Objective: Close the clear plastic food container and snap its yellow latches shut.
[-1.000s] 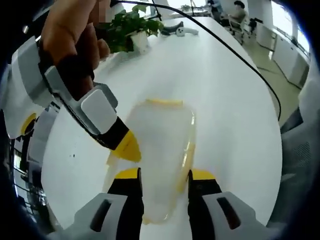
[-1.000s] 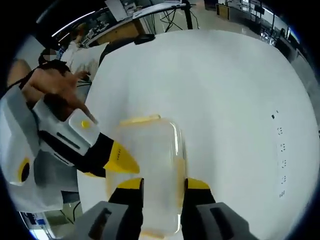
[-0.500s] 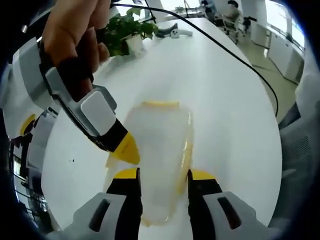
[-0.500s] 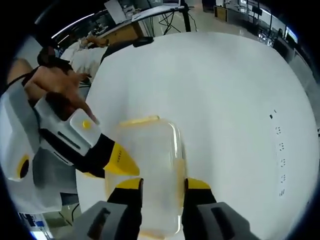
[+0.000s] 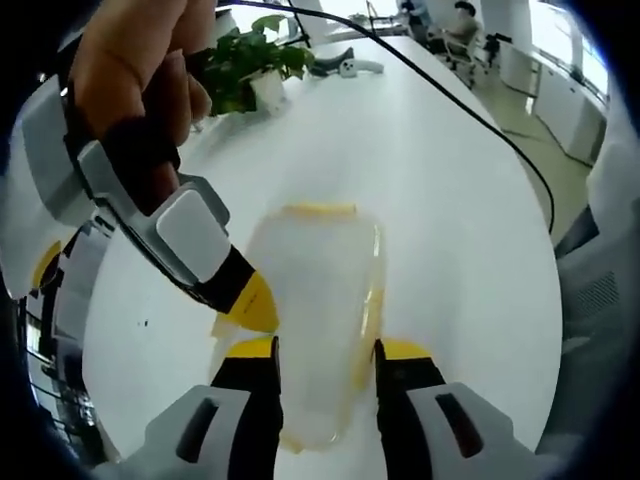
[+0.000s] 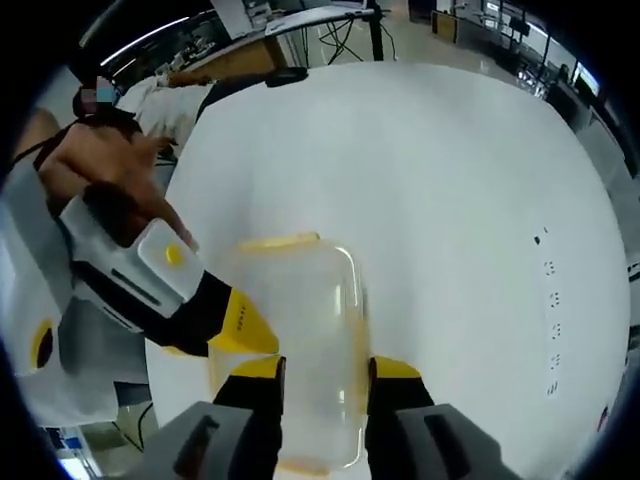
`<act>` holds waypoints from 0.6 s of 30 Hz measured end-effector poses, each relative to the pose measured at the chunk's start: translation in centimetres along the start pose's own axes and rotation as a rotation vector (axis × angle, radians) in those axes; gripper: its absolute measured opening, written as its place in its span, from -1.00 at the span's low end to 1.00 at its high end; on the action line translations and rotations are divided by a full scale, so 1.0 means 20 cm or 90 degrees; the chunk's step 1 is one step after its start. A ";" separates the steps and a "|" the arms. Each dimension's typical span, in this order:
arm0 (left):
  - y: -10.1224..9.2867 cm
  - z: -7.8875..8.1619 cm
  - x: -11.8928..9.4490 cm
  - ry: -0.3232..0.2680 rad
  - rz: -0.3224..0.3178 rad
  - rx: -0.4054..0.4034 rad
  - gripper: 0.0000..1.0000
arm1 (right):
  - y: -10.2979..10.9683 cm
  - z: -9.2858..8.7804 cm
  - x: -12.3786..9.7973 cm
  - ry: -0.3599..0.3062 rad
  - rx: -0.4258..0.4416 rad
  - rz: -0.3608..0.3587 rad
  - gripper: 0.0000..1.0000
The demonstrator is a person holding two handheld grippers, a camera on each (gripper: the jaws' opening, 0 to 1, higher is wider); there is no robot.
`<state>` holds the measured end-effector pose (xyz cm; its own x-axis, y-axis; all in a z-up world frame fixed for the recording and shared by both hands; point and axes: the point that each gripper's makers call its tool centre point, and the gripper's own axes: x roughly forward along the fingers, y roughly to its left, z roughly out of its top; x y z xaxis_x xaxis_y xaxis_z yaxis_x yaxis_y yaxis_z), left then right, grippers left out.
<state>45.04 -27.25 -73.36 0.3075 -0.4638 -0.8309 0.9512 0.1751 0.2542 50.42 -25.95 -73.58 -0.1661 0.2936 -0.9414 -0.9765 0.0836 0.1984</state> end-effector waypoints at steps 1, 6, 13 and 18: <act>0.00 0.00 0.00 0.000 -0.001 0.001 -0.33 | 0.00 0.00 0.00 -0.002 0.000 -0.005 -0.40; -0.01 0.00 -0.01 -0.002 0.003 0.014 -0.31 | 0.00 0.00 -0.01 -0.008 0.012 -0.025 -0.39; -0.01 0.00 -0.01 0.000 0.006 0.023 -0.30 | -0.01 -0.01 -0.02 -0.023 0.043 -0.051 -0.38; -0.01 0.01 -0.01 0.004 0.006 0.030 -0.29 | 0.00 -0.01 -0.02 -0.033 0.057 -0.068 -0.38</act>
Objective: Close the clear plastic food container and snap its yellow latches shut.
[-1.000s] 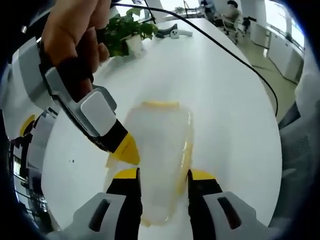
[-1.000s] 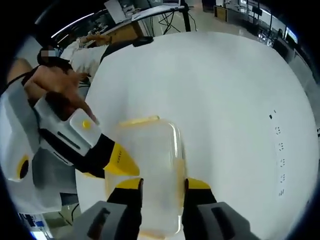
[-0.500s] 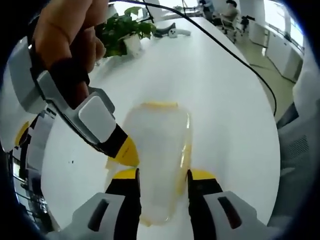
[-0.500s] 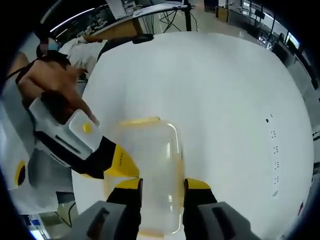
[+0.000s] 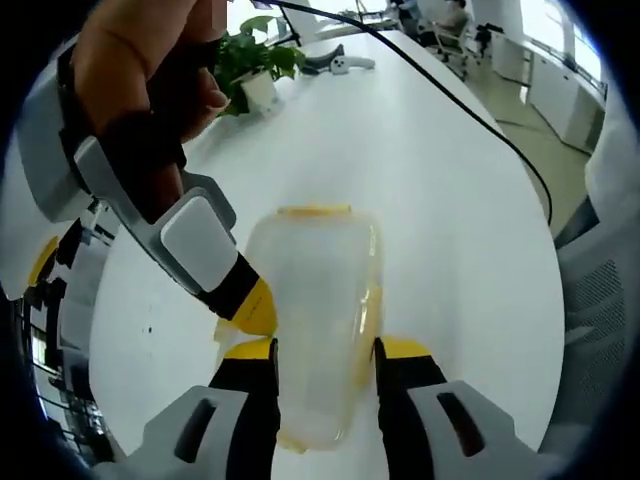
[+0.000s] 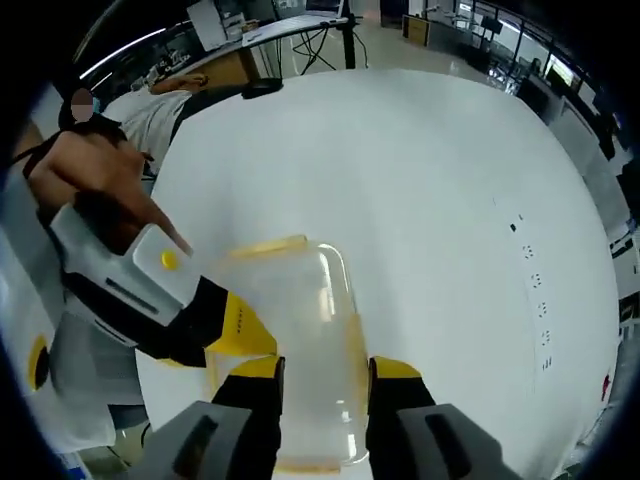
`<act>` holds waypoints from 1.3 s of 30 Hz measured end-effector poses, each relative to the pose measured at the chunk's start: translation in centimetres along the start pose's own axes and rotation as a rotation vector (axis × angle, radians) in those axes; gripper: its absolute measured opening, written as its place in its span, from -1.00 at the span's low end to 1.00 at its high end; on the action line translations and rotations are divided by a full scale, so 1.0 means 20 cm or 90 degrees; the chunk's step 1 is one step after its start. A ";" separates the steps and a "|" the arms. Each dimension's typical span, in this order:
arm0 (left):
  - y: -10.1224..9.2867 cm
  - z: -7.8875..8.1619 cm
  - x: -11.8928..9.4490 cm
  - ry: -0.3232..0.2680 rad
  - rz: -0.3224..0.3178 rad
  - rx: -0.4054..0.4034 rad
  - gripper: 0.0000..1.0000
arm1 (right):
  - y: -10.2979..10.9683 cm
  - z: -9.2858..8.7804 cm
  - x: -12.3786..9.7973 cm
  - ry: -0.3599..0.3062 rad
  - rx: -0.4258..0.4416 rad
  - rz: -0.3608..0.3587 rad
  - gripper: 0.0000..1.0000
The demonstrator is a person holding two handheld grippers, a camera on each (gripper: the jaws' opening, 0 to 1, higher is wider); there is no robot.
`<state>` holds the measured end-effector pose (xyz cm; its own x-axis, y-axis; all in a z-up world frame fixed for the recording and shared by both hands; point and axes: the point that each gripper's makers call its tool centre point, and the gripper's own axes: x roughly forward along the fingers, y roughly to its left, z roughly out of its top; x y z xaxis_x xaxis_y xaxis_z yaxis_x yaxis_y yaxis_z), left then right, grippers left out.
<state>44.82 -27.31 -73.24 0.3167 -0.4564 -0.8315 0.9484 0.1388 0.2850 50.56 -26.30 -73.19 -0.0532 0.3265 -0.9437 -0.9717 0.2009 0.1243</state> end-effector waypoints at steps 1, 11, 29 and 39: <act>0.00 0.00 0.00 0.001 -0.003 0.001 -0.29 | 0.00 0.00 0.00 -0.002 0.002 -0.002 -0.38; -0.01 0.03 -0.05 -0.002 -0.023 0.016 -0.10 | 0.01 -0.05 -0.04 -0.015 -0.004 -0.024 -0.28; 0.05 -0.04 -0.12 0.019 -0.045 0.036 0.08 | 0.06 -0.16 -0.15 -0.023 -0.030 -0.049 -0.11; 0.10 -0.11 -0.15 0.035 -0.045 0.044 0.14 | 0.09 -0.20 -0.17 -0.014 -0.054 -0.062 0.00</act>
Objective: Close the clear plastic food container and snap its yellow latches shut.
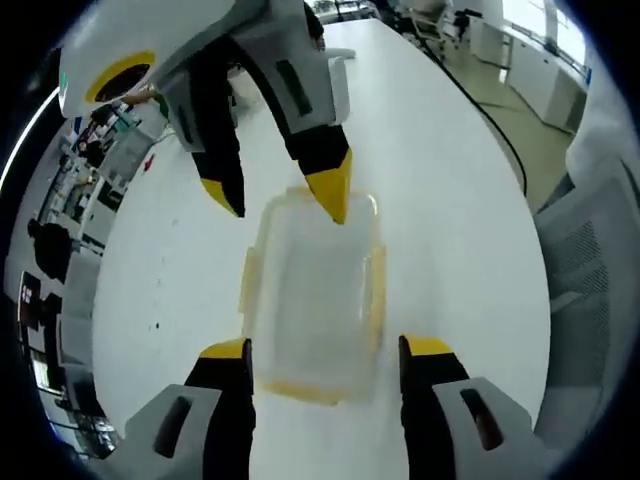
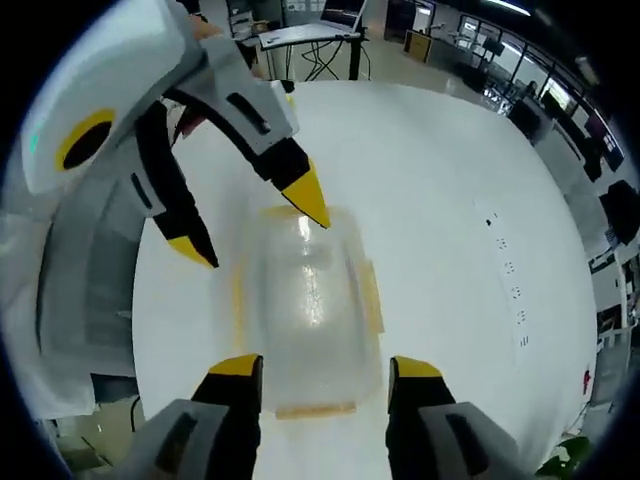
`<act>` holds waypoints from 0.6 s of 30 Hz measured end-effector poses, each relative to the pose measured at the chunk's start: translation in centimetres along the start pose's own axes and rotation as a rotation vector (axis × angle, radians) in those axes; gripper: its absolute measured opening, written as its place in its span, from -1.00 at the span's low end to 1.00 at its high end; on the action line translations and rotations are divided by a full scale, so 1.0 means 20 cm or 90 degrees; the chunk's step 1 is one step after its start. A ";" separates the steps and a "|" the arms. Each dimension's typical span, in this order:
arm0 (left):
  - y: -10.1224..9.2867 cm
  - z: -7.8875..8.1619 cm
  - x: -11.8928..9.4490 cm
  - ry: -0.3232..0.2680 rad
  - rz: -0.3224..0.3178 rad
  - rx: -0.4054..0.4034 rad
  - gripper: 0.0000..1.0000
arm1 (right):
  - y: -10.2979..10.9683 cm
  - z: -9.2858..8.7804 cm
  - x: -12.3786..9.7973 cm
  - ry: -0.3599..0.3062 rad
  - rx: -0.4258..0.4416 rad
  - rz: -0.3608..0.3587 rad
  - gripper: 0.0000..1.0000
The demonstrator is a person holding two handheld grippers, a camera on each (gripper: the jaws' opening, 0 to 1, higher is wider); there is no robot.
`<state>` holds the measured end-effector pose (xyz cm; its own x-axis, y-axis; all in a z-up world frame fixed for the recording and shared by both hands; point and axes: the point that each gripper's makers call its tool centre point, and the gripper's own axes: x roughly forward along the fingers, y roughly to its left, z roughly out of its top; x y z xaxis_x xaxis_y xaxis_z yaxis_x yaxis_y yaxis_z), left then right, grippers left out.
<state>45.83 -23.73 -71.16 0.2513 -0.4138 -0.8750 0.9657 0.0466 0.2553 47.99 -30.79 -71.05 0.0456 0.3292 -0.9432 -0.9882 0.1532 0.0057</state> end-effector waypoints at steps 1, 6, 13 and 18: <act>0.01 -0.01 0.00 0.001 0.000 -0.001 0.15 | 0.01 -0.01 0.00 0.004 -0.007 -0.002 0.02; 0.03 -0.04 0.01 0.012 0.005 0.001 0.16 | 0.02 -0.06 0.01 0.026 -0.036 -0.009 0.10; 0.03 -0.06 0.03 0.012 -0.004 -0.002 0.32 | 0.01 -0.09 0.01 0.022 -0.047 -0.026 0.23; 0.04 -0.09 0.05 0.020 -0.009 0.000 0.36 | 0.03 -0.11 0.03 0.018 -0.059 -0.028 0.26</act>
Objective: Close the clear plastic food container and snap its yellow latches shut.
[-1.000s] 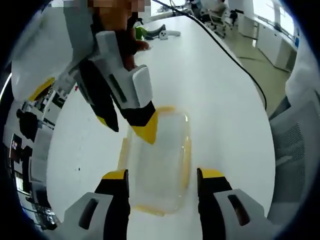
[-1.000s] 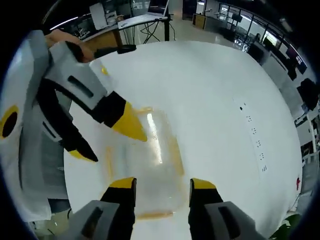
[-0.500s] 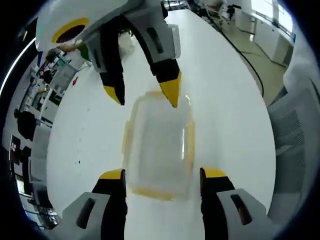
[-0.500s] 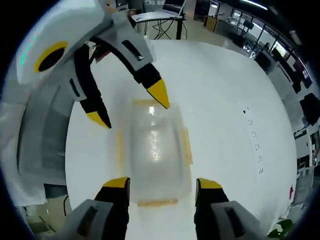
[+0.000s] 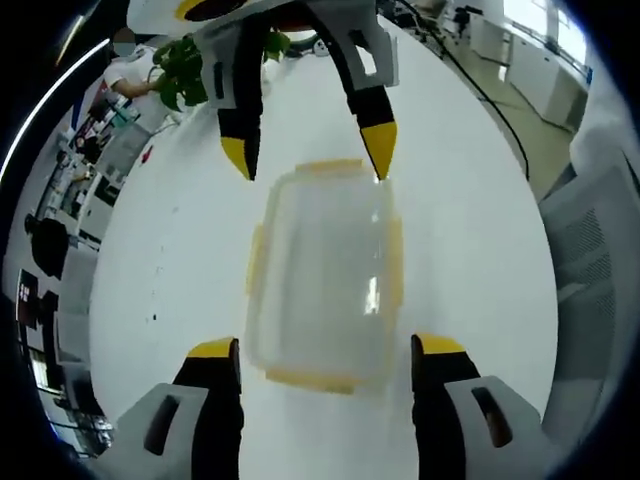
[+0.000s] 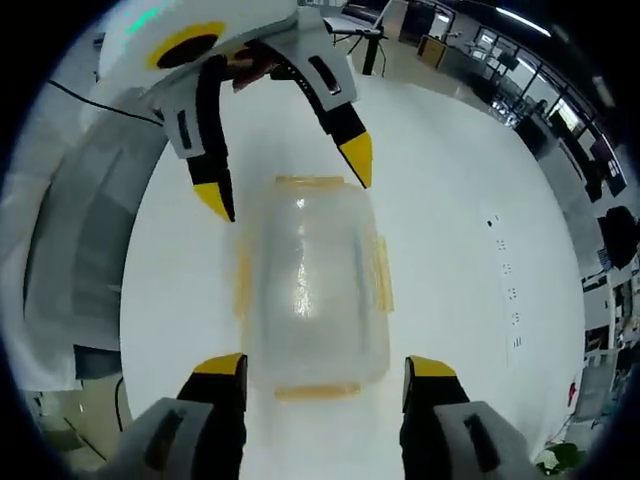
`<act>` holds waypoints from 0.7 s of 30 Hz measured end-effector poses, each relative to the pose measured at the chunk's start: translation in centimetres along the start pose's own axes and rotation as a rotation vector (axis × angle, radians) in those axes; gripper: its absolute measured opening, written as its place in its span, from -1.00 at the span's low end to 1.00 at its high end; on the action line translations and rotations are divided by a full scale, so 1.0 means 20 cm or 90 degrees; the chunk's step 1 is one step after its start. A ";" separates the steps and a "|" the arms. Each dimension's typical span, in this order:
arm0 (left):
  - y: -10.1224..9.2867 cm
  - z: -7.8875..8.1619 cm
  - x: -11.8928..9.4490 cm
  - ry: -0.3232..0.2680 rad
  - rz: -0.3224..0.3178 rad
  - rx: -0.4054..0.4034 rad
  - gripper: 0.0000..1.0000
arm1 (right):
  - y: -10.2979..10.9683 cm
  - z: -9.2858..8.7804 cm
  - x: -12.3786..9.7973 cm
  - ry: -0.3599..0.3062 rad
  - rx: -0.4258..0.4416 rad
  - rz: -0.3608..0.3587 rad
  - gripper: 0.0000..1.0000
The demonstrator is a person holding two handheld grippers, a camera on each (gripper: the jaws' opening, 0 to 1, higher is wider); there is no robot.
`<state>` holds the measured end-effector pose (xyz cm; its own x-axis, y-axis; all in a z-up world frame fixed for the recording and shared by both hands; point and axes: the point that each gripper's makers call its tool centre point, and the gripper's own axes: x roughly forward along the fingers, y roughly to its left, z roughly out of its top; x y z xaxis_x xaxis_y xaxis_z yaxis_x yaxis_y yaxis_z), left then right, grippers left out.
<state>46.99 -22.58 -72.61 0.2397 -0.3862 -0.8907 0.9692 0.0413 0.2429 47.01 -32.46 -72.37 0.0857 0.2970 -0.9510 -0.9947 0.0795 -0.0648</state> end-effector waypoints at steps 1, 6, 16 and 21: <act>0.00 0.00 0.00 0.002 0.001 0.000 0.38 | 0.00 0.00 0.00 0.000 -0.002 -0.001 0.27; 0.00 0.00 0.02 0.000 0.000 0.004 0.43 | 0.03 -0.03 0.03 -0.002 -0.011 -0.005 0.35; 0.01 -0.01 0.06 0.005 0.008 0.011 0.52 | 0.03 -0.06 0.07 -0.010 -0.014 -0.020 0.48; 0.00 -0.02 0.09 0.011 0.003 0.015 0.52 | 0.01 -0.07 0.09 -0.020 0.000 -0.034 0.47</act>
<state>47.48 -22.95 -74.25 0.2446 -0.3702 -0.8961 0.9666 0.0206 0.2554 46.85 -33.26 -74.52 0.1400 0.3221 -0.9363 -0.9887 0.0957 -0.1149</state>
